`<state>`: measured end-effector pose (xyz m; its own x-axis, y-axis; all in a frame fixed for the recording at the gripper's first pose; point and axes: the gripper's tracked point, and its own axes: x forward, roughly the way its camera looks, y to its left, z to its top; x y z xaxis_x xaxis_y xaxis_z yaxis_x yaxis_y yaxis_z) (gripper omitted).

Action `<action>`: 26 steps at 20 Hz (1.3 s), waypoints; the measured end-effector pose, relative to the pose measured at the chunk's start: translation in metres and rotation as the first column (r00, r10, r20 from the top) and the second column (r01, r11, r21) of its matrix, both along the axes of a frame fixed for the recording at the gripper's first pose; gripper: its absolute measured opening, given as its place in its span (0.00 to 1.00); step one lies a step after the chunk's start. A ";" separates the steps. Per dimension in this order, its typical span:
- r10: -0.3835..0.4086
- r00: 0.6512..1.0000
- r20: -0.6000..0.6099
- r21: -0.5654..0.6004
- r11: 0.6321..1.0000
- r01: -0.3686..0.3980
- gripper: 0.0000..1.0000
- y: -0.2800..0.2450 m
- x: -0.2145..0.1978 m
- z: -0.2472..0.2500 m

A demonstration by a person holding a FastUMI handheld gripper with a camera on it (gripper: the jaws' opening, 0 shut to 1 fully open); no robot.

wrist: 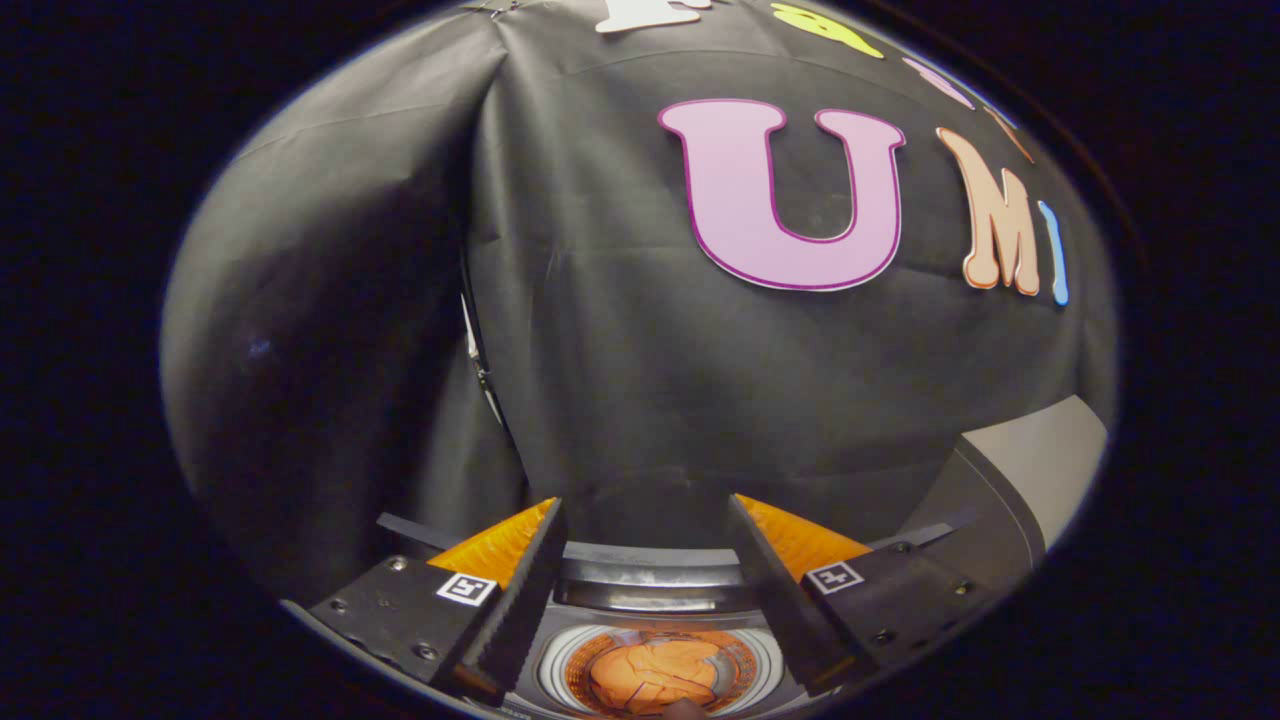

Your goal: Put the clothes into the washing machine and then close the washing machine lid.

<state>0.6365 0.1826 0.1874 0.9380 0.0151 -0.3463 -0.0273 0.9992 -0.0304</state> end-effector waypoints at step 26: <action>0.028 1.000 -0.008 0.092 0.995 -0.027 0.95 -0.042 -0.055 -0.046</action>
